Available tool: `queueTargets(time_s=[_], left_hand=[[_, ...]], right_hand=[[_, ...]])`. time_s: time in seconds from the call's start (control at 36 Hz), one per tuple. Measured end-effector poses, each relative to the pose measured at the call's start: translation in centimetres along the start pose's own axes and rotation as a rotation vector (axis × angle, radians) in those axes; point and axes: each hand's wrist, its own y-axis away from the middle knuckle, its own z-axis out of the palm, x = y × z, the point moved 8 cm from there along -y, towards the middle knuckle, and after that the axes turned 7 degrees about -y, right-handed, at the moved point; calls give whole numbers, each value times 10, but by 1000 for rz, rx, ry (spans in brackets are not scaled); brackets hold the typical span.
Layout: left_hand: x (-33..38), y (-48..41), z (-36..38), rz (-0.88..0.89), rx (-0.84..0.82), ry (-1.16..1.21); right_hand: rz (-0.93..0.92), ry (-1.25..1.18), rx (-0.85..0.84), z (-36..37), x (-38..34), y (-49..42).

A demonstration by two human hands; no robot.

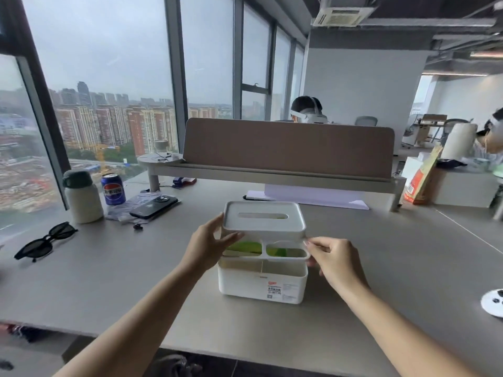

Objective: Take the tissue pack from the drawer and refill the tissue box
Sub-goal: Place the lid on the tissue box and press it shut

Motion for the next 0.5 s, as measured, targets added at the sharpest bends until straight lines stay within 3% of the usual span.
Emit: queueTargets(time_s=[0.5], left_hand=[[-34, -3, 12, -48, -108, -52]], right_hand=[[-118, 291, 42, -9, 8, -1]])
